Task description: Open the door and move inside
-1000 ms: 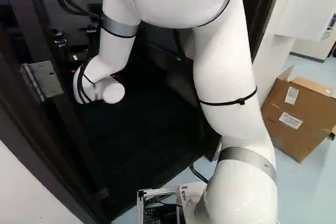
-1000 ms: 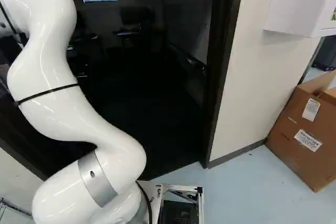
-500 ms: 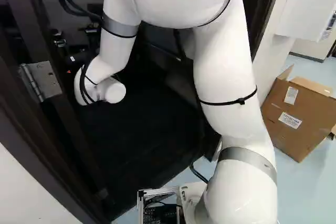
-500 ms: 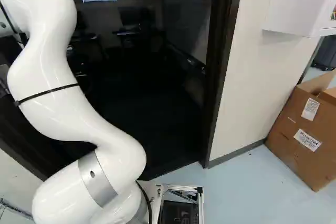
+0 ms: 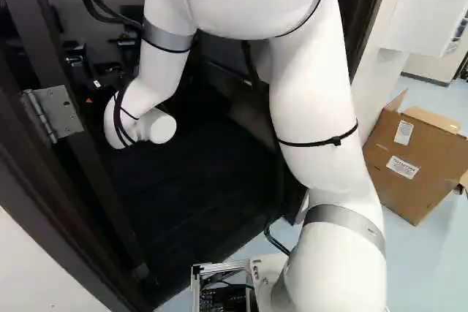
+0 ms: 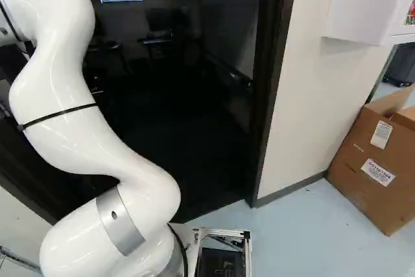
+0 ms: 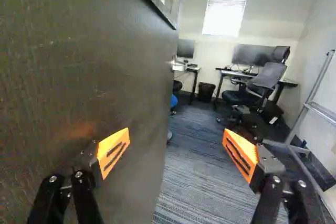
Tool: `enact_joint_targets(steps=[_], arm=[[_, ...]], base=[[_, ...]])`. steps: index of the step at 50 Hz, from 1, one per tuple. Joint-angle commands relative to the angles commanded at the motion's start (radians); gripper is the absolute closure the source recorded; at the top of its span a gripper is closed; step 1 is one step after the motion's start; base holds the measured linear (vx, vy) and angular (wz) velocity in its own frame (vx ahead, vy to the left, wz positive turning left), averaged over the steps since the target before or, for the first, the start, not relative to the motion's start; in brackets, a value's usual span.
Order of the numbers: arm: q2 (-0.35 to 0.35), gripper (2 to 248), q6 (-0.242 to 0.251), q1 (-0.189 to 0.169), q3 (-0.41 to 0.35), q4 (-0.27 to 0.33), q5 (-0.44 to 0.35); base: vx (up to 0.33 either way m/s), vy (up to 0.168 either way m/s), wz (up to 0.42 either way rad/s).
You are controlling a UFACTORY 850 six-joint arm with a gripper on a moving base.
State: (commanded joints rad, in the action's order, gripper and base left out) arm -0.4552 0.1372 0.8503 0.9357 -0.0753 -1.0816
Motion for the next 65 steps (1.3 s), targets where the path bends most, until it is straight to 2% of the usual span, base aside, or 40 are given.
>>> enact_joint_targets(steps=[10,26,65], arm=[[0.0,3,0.0,0.0,0.0,0.022,-0.006],[0.006,3,0.0,-0.005,-0.008,0.019,-0.007],[0.097,3,0.0,-0.09,-0.121,-0.14,-0.007]], base=[[0.0,0.0,0.0],[0.0,0.0,0.0],[0.0,0.0,0.0]])
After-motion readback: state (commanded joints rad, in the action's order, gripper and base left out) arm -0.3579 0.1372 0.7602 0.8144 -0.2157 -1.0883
